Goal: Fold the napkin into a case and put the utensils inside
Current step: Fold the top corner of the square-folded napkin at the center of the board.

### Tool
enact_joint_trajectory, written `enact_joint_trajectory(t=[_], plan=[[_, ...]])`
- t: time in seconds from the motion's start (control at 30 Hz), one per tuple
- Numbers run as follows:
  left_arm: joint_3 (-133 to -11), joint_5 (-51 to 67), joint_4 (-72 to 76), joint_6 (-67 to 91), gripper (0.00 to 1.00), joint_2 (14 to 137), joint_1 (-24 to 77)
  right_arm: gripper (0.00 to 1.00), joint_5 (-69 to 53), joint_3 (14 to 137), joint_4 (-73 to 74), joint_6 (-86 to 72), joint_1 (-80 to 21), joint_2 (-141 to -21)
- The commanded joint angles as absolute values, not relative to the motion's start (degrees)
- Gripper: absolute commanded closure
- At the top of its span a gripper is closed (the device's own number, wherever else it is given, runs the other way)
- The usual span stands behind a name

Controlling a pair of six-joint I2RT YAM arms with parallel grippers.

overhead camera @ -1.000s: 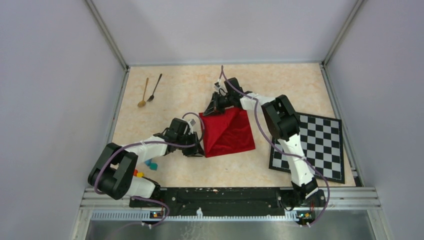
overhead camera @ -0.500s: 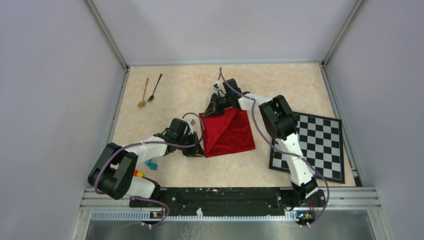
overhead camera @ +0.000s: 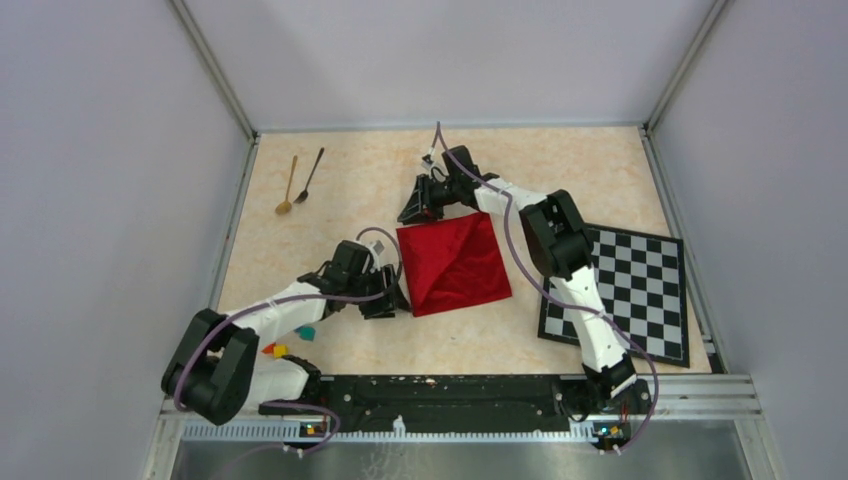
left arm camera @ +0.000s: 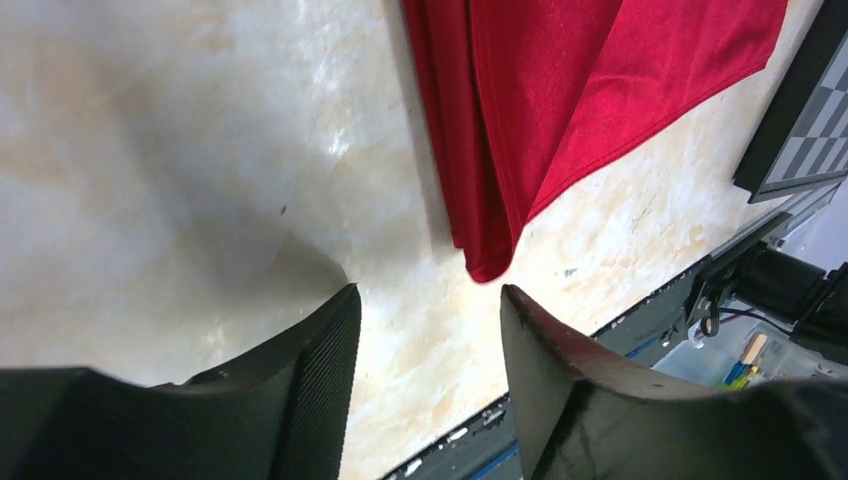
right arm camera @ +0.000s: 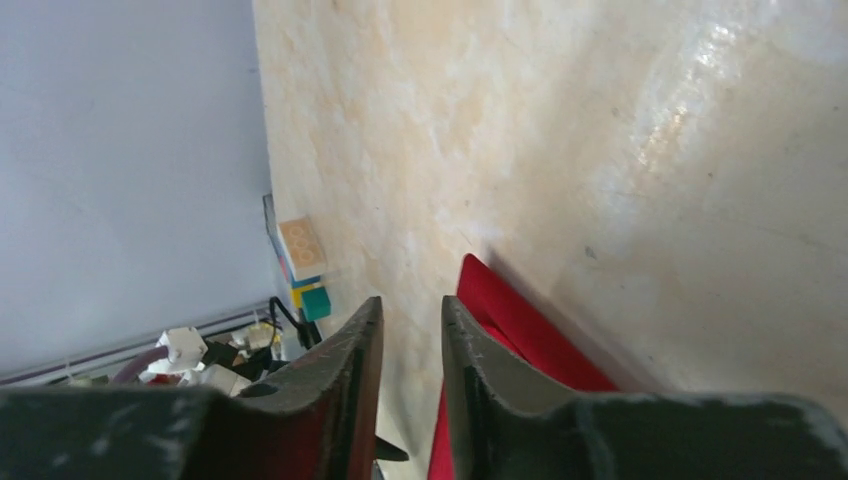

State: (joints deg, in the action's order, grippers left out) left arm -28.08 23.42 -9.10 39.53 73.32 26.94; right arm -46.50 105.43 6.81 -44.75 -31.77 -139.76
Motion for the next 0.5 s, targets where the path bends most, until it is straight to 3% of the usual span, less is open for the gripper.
enact_joint_trajectory(t=[0.0, 0.23, 0.47], plan=[[-28.7, 19.7, -17.0, 40.8, 0.39, 65.8, 27.1, 0.69, -47.9, 109.0, 8.2, -43.1, -32.2, -138.4], [-34.2, 18.9, -19.5, 40.4, 0.38, 61.8, 27.1, 0.67, -47.0, 99.7, 11.2, -38.0, -28.6, -125.2], [-45.6, 19.6, -11.8, 36.8, 0.38, 75.1, 26.7, 0.67, -48.4, 77.7, 3.4, -37.3, -23.6, -113.0]])
